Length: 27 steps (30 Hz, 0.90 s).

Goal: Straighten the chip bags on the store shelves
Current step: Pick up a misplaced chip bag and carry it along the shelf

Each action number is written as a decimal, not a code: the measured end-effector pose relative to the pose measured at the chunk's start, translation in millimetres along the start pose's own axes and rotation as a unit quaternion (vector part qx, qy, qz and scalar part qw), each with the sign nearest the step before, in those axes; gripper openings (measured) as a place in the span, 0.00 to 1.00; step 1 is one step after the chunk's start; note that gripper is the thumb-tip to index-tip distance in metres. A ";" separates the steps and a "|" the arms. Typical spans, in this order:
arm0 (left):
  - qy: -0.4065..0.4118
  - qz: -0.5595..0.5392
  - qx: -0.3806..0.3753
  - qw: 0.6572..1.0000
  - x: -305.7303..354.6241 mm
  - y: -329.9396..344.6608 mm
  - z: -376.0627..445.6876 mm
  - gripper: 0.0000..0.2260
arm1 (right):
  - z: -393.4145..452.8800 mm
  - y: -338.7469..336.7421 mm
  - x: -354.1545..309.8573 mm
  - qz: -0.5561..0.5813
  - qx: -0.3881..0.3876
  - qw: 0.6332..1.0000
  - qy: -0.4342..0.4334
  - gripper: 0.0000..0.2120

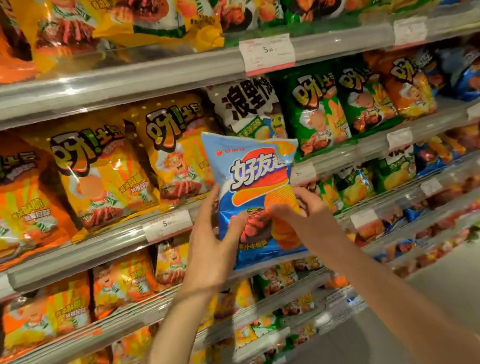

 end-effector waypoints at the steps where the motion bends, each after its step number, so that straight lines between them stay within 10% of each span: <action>1: -0.001 -0.002 0.000 1.000 0.9 10.5 -1.6 0.28 | -3.2 -9.8 1.9 0.001 -0.003 1.000 0.003 0.16; 10: -0.019 -0.025 -0.021 0.999 27.9 170.6 -0.9 0.24 | -10.5 -173.8 32.3 -0.010 0.013 1.000 0.014 0.06; 27: -0.007 -0.032 -0.178 0.983 105.1 524.8 95.8 0.23 | 33.9 -524.5 65.0 -0.082 0.185 0.978 0.042 0.20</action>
Point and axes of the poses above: each hand's wrist, its own z-axis towards the middle knuckle, its own y-axis out of the palm, x = y × z, the point moved 5 cm from there along z, towards the middle knuckle, and after that the axes turned 15 degrees about -y, right-handed, at the moved point
